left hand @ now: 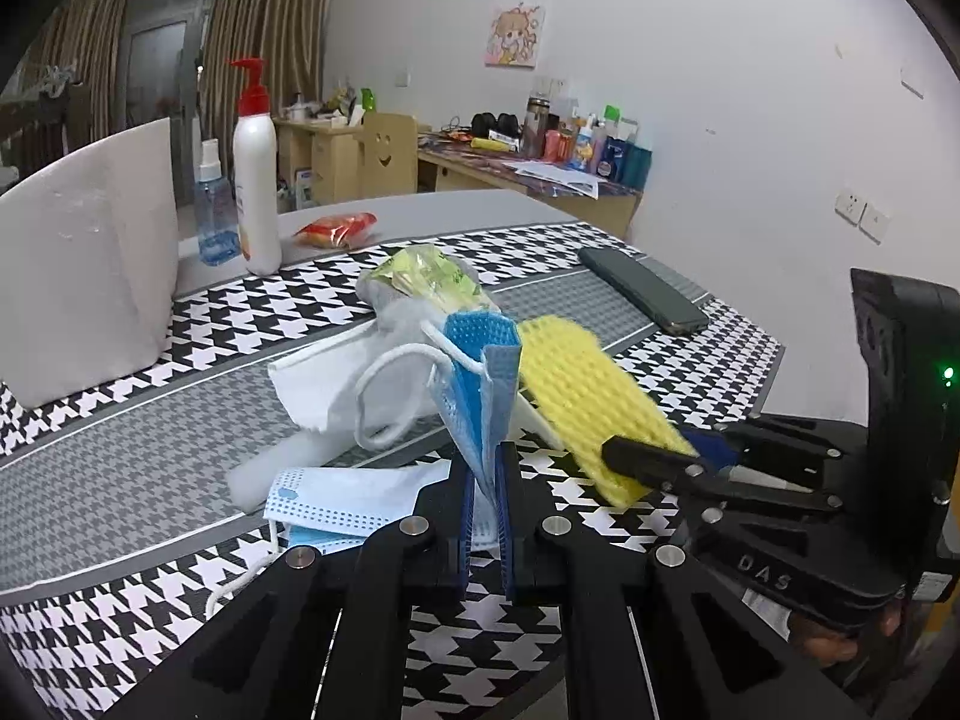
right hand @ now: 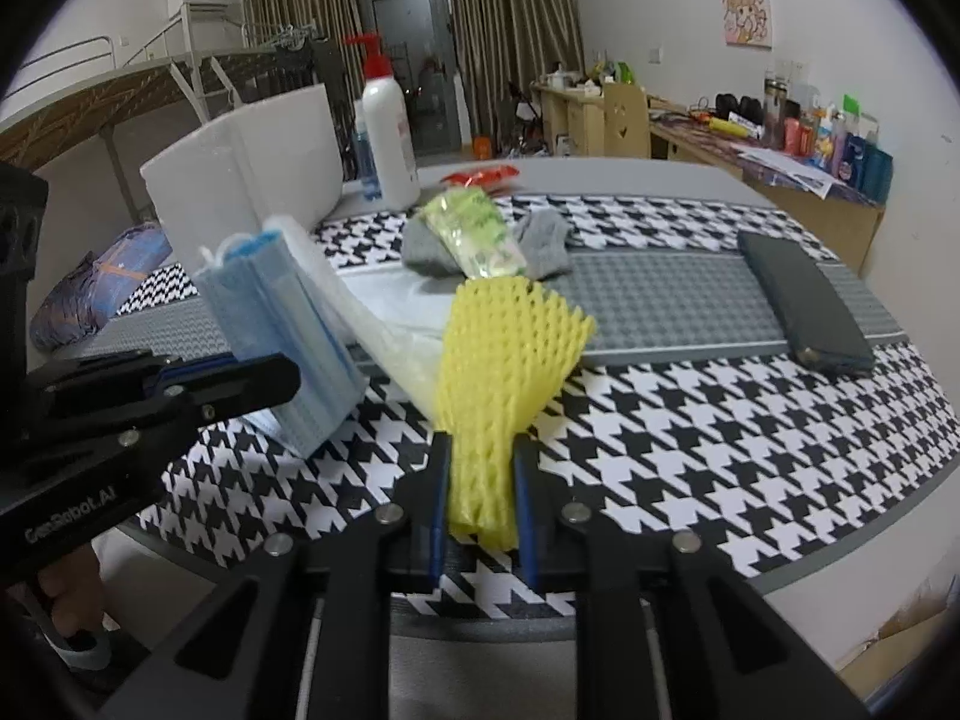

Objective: Organize soft objects
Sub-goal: 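Close the left tool on the blue mask while the right tool grasps the yellow foam net, then lift the mask with the left tool while the right tool lifts the foam net toward the white box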

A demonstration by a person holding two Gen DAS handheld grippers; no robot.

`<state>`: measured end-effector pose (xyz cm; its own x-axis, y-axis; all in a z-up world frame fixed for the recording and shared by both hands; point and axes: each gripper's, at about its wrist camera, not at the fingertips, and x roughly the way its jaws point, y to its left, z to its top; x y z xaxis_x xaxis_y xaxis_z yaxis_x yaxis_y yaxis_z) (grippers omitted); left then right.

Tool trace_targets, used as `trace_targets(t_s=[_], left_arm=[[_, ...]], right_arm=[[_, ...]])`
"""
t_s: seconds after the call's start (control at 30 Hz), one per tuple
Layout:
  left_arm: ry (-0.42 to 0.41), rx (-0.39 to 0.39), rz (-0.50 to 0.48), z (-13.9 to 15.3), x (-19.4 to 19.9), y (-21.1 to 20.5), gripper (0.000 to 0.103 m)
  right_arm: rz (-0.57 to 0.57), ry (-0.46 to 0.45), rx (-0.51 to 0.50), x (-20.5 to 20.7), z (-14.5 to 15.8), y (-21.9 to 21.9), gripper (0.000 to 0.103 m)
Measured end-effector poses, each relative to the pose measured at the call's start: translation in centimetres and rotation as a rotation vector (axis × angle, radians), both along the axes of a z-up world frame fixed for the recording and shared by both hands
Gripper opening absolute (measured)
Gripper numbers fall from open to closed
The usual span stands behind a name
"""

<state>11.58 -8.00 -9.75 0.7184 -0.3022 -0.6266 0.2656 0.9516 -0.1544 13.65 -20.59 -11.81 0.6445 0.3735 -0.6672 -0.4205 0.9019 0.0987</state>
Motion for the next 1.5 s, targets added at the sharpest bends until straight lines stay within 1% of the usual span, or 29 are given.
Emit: trace_targets(t_s=[0.03,0.2,0.33,0.57,0.7,0.83,1.23,1.5], left_arm=[[-0.002,-0.002,-0.003,0.1,-0.1,0.0,0.003],[-0.023,-0.014,-0.012,0.5,-0.8,0.3,0.003],[-0.037,-0.007,-0.010,0.9,-1.2,0.5,0.002],[-0.118,0.030,0.016,2.9,-2.8,1.4,0.002],[-0.151,0.027,0.029,4.0,-3.5,2.4,0.002],[-0.195,0.051,0.055,4.9,-4.4,3.0,0.002],[-0.209,0.100,0.152,5.6,-3.8,4.9,0.002],[-0.222,0.112,0.200,6.6,-3.4,6.5,0.002]], right_arm=[[-0.006,-0.007,-0.003,-0.1,0.2,-0.1,0.022],[-0.033,-0.044,0.001,-0.5,1.4,-0.7,0.022],[-0.047,-0.064,0.003,-0.8,2.1,-0.7,0.023],[-0.047,-0.100,0.015,-1.0,3.2,-0.3,0.022],[-0.036,-0.117,0.018,-1.0,3.8,0.2,0.022],[-0.028,-0.132,0.024,-0.9,4.5,0.7,0.022],[0.006,-0.172,0.040,-0.9,5.7,2.2,0.022],[0.033,-0.194,0.047,-0.4,6.6,3.2,0.022]])
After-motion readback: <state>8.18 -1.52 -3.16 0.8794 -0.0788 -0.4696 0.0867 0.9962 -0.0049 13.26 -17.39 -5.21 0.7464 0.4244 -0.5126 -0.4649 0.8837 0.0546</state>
